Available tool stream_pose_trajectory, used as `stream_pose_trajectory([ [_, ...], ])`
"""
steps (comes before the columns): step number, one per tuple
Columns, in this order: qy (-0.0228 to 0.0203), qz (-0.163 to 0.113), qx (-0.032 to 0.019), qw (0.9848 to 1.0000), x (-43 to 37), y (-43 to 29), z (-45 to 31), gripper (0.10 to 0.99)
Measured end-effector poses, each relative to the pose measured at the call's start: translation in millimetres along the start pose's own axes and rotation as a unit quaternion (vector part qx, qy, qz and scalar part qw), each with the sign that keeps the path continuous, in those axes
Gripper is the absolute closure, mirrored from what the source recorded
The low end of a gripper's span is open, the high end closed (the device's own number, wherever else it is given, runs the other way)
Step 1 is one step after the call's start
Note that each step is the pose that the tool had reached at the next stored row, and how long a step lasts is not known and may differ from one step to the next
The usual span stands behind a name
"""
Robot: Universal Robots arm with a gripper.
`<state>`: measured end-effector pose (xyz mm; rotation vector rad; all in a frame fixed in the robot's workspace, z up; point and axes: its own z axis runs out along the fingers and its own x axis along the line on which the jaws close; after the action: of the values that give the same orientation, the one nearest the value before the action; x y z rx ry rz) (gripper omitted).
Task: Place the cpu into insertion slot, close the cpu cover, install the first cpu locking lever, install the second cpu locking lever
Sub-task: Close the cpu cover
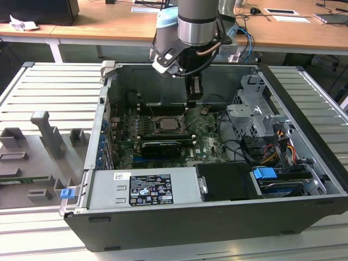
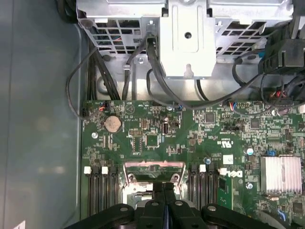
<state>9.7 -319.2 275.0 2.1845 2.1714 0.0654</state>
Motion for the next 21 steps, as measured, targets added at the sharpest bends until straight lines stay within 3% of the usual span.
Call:
stream_pose_trajectory([
  [10, 0.0001, 0.0, 0.0, 1.0, 0.2, 20.9, 2.6, 0.98],
  [16, 0.0002, -0.004, 0.0, 1.0, 0.2, 24.9, 8.2, 0.98],
  [21, 0.0003, -0.004, 0.0002, 1.0, 0.6, 33.8, 9.8, 0.98],
])
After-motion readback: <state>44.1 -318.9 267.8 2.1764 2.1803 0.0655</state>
